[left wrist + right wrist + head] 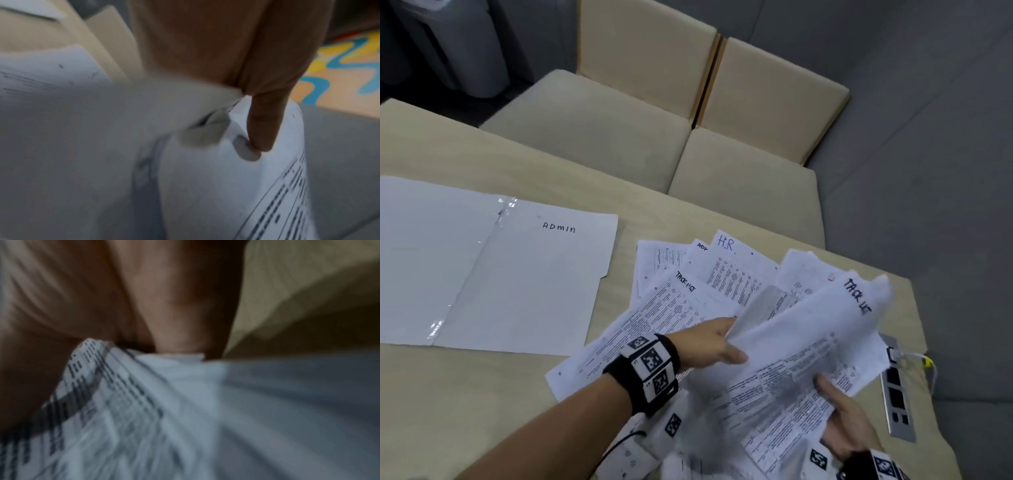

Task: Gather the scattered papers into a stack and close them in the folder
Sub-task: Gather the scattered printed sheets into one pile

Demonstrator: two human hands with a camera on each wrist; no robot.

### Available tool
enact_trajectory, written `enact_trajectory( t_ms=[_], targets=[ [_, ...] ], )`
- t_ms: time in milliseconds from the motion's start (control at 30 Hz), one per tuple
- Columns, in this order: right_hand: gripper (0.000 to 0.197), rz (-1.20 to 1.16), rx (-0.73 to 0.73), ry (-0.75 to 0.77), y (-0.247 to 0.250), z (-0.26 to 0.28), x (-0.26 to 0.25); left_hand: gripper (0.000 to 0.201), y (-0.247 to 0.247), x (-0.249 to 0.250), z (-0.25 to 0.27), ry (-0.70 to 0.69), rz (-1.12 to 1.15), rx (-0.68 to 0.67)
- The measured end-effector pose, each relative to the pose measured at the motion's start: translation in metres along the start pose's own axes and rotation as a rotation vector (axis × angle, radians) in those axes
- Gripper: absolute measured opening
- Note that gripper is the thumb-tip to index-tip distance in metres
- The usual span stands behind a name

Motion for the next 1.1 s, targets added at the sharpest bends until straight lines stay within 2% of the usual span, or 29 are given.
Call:
enact_trajectory(
  t_ms=[33,67,100,133,167,200,233,267,333,400,433,500,533,633,667,800,833,933,967,1033,1067,1100],
  targets=[
    [0.05,0.02,-0.026,-0.015,-0.004,0.005,0.001,0.046,0.01,-0.002,0.001,-0.012,-0.061,0.057],
    [0.059,0.069,0.032,-0.045,0.002,0.01,0.003,0.053,0.029,-0.005,0.002,-0.026,-0.147,0.172],
    [0.066,0.144,0.053,-0.104,0.001,0.018,0.006,0.062,0.057,-0.01,0.007,-0.025,-0.269,0.358],
    [0.062,0.162,0.037,-0.129,-0.004,0.023,0.01,0.069,0.088,-0.017,0.016,0.001,-0.408,0.586],
    [0.047,0.148,0.028,-0.131,-0.011,0.028,0.011,0.075,0.114,-0.024,0.03,0.054,-0.538,0.784],
    [0.032,0.123,0.071,-0.124,-0.013,0.033,0.01,0.08,0.133,-0.034,0.041,0.133,-0.635,0.907],
    [0.033,0.121,0.144,-0.1,-0.003,0.033,0.01,0.083,0.146,-0.047,0.049,0.224,-0.692,0.949],
    [0.039,0.123,0.2,-0.097,0.004,0.034,0.014,0.083,0.154,-0.06,0.052,0.297,-0.725,0.938],
    [0.045,0.093,0.272,-0.148,0.006,0.036,0.029,0.074,0.157,-0.078,0.053,0.347,-0.759,0.884],
    [0.043,0.155,0.324,-0.174,0.016,0.034,0.043,0.056,0.154,-0.085,0.053,0.334,-0.745,0.867],
    [0.048,0.227,0.399,-0.183,0.041,0.027,0.048,0.043,0.152,-0.084,0.054,0.327,-0.762,0.877],
    [0.094,0.358,0.519,-0.145,0.064,0.021,0.05,0.023,0.149,-0.077,0.06,0.32,-0.816,0.93],
    [0.105,0.406,0.516,-0.098,0.064,0.022,0.042,0.017,0.149,-0.074,0.061,0.31,-0.821,0.955],
    [0.07,0.524,0.564,0.058,0.058,0.029,0.014,0.011,0.152,-0.069,0.072,0.262,-0.775,1.003],
    [0.068,0.514,0.599,0.083,0.056,0.037,0.002,0.012,0.155,-0.066,0.075,0.244,-0.751,1.012],
    [0.084,0.441,0.515,0.111,0.067,0.038,-0.026,0.019,0.167,-0.058,0.088,0.15,-0.522,0.983],
    [0.089,0.352,0.506,0.107,0.07,0.042,-0.028,0.02,0.169,-0.059,0.09,0.117,-0.439,0.97],
    [0.11,0.244,0.419,0.129,0.08,0.037,-0.032,0.025,0.166,-0.061,0.095,-0.007,-0.07,0.868],
    [0.107,0.19,0.414,0.148,0.083,0.035,-0.03,0.024,0.163,-0.064,0.093,-0.03,0.021,0.822],
    [0.082,0.132,0.262,0.075,0.051,0.033,-0.011,0.014,0.151,-0.061,0.09,-0.045,0.031,0.758],
    [0.074,0.142,0.133,0.024,0.026,0.027,0.0,0.007,0.144,-0.06,0.089,-0.043,0.045,0.745],
    [0.071,0.225,0.142,-0.026,0.013,0.023,0.014,0.009,0.137,-0.061,0.085,-0.032,0.079,0.721]
  ],
)
Point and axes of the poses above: each hand's wrist, its own z-axis away from the middle knuckle, its own y-axis out of the back of the hand, x = y × z, the point moved 10 cm from there along -z, towards the middle knuckle, and after that the axes turned 4 degrees about y, right-handed, at the moved point
